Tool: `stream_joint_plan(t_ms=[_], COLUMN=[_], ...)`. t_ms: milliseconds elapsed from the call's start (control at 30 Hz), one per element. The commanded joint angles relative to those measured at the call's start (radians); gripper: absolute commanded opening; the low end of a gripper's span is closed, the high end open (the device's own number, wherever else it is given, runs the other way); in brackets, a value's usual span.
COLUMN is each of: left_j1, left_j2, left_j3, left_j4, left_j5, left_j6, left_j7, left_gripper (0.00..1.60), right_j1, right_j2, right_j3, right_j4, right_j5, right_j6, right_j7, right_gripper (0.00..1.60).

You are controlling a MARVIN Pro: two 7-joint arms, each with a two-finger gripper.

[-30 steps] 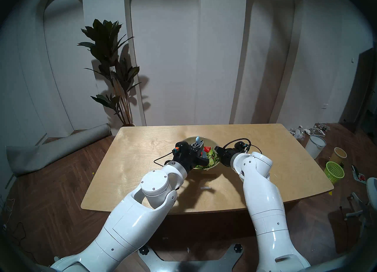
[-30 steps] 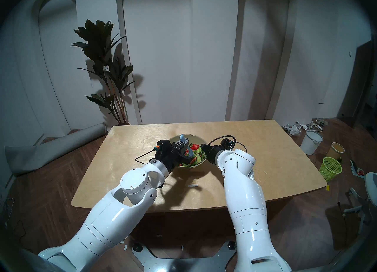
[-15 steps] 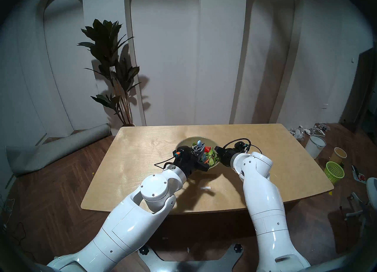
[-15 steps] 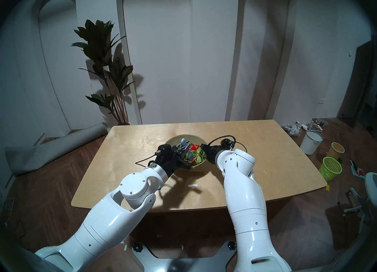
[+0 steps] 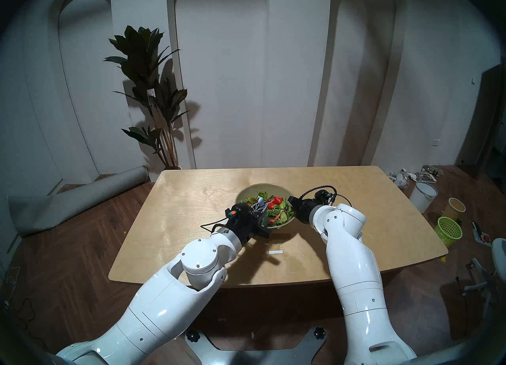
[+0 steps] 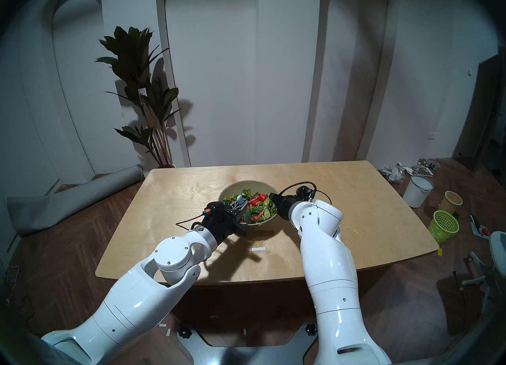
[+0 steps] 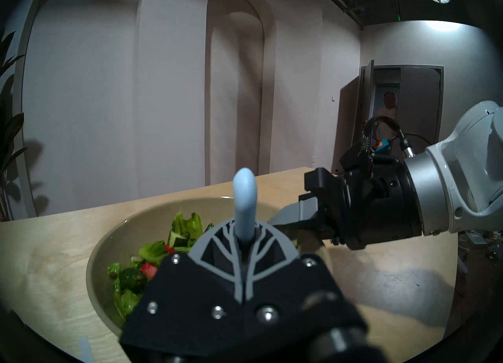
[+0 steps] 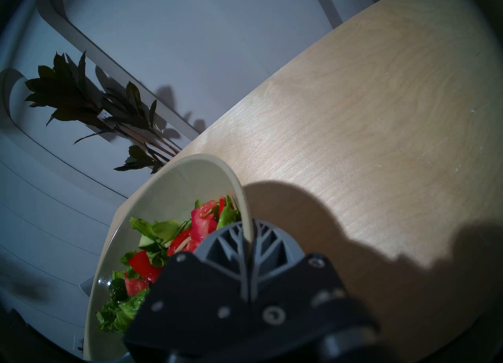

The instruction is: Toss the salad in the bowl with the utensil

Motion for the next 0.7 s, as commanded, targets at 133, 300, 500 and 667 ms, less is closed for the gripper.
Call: stream_joint_plan(t_ms=[133,300,500,667], left_j1=[-0.041,-0.071,-0.107,-0.115], left_j2=[0.003,-0.012,-0.035,-0.035], left_j3=[0.010,0.012,0.013,0.006], left_j4=[0.080,0.143,0.217,0.219], left_j5=[0.062,0.121,0.167,0.171], left_j6=[-0.067,-0.149,-0.211,-0.235], left_j7=[-0.006,0.013,0.042,0.047], left_gripper=[0.00,0.00,0.00,0.00], right_j1=[0.005,0.005,0.005,0.005], right_j2=[-0.001,0.000,0.000,0.000], right_j3=[0.003,0.003,0.003,0.002], right_j4=[-0.017,-0.017,-0.017,-0.017], right_j5=[0.002,0.002,0.002,0.002], right_j6=[-0.002,-0.002,-0.002,-0.002], right_j7=[0.001,0.001,0.001,0.001], right_gripper=[0.00,0.00,0.00,0.00])
